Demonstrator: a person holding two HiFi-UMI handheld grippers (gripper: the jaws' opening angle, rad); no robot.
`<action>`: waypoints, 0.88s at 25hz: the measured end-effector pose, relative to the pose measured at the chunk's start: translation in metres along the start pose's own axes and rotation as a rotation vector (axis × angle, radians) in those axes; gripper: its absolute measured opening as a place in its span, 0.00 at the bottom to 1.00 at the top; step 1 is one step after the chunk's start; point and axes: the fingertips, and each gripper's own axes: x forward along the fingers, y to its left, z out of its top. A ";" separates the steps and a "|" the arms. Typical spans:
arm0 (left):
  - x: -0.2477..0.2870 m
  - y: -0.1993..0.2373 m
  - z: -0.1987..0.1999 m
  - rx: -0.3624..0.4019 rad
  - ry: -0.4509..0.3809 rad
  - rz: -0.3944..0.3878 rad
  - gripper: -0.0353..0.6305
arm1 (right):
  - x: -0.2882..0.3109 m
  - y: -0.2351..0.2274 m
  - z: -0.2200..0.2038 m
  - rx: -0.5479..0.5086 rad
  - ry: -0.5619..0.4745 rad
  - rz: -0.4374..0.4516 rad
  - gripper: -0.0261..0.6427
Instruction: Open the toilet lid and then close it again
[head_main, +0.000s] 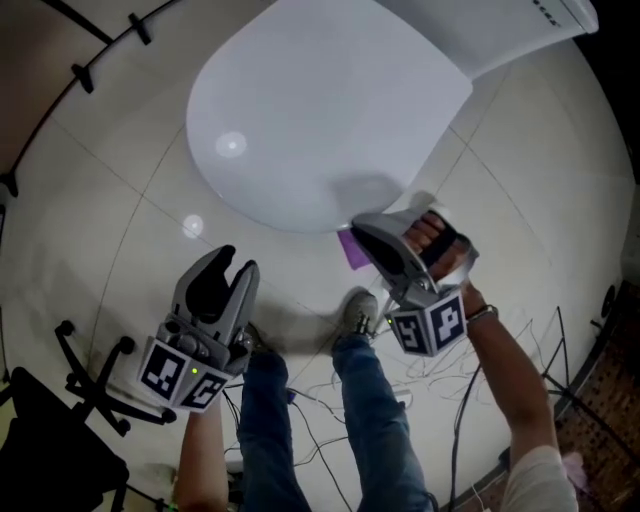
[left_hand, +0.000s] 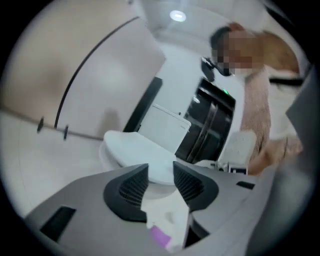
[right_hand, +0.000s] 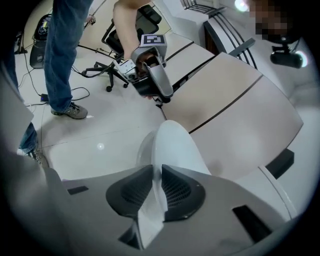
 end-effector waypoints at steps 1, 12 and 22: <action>0.000 0.001 -0.002 -0.167 -0.031 -0.024 0.36 | -0.006 -0.007 0.002 0.006 -0.003 -0.022 0.13; 0.050 0.003 0.071 -0.732 -0.236 -0.199 0.32 | -0.052 -0.066 0.022 0.070 -0.050 -0.126 0.13; 0.118 -0.088 0.221 -0.676 -0.210 -0.281 0.16 | -0.110 -0.197 0.007 0.270 -0.080 -0.311 0.11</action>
